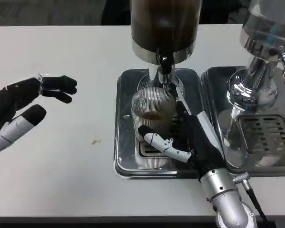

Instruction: Grasp the cup under the faucet to collect the drink, then remove the cup.

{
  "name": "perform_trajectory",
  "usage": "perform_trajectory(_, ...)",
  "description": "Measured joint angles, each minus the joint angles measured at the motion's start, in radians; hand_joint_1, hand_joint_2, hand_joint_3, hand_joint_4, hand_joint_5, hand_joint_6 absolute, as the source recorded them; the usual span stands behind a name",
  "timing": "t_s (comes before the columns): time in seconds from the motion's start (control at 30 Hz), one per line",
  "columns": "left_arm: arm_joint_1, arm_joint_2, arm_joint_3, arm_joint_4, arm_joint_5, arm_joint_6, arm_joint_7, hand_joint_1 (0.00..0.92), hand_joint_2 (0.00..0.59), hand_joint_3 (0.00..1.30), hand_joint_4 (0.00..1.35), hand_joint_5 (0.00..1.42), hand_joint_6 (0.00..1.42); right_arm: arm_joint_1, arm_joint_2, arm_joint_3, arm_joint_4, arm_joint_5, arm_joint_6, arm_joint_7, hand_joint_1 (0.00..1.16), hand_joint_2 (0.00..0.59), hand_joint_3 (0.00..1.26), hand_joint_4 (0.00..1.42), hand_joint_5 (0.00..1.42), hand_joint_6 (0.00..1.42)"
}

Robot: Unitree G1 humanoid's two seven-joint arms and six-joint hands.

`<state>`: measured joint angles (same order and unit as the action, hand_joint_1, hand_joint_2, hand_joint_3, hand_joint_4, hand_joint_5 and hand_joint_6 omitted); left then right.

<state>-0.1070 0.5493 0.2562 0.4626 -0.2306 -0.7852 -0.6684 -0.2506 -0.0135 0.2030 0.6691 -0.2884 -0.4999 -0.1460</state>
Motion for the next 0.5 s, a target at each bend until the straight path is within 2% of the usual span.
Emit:
perform_trajectory(0.27,0.001,0.0,0.0,-0.001,0.0,0.007,0.0,0.05,0.095,0.42,0.41,0.45,0.26,-0.014,0.0,0.005,0.016,-0.004,0.004,0.0,0.64,0.21,0.0,0.0,0.0,0.0)
perform_trajectory(0.5,0.013,0.004,0.001,-0.004,0.0,0.016,0.0,0.05,0.095,0.43,0.42,0.46,0.27,-0.055,0.006,0.02,0.072,-0.021,0.008,0.0,0.65,0.209,0.0,0.0,0.0,0.0)
